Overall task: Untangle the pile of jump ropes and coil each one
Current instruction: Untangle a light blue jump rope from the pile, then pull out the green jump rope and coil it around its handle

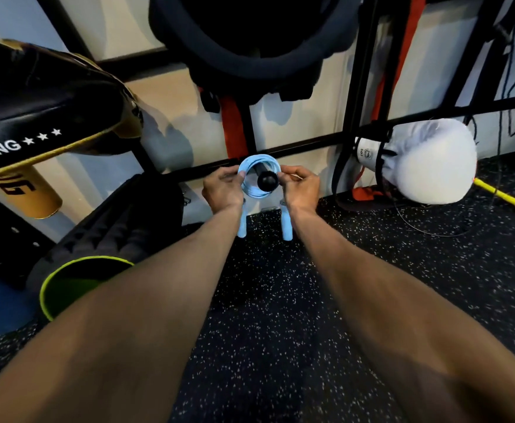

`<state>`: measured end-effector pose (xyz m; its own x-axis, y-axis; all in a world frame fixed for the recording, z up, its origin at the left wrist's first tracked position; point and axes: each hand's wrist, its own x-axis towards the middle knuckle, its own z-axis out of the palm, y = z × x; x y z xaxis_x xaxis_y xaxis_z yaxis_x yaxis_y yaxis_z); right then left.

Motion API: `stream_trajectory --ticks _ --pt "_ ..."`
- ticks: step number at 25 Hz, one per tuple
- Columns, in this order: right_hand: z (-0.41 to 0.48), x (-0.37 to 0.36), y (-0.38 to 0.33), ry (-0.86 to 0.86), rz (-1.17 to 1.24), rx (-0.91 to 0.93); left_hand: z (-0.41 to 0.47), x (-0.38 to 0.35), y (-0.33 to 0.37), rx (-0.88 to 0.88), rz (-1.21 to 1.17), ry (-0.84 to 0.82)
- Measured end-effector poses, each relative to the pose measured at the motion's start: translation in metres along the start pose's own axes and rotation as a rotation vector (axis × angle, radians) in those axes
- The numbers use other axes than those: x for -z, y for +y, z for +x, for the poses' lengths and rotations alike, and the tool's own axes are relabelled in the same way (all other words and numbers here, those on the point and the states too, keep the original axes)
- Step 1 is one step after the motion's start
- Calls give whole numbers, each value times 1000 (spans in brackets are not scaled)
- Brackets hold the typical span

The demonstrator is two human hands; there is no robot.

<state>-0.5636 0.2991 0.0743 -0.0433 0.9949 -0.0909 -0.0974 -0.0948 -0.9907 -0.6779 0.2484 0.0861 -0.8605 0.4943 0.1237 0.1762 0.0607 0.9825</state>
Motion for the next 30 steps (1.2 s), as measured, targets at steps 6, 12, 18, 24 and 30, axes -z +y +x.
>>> stream_trajectory --ticks 6,12,18,24,30 --pt "-21 29 -1 -260 40 -77 -28 3 -8 91 27 -86" --pt "-84 111 -5 -201 -300 -53 -100 13 -6 228 379 -230" --pt "-168 258 -22 -232 -714 -183 -229 3 29 56 684 -692" --pt "-257 391 -32 -109 -932 -256 -364 -31 61 -185 850 -1117" --pt "-372 495 -2 253 -910 -460 -510 -48 59 -405 901 -1536"
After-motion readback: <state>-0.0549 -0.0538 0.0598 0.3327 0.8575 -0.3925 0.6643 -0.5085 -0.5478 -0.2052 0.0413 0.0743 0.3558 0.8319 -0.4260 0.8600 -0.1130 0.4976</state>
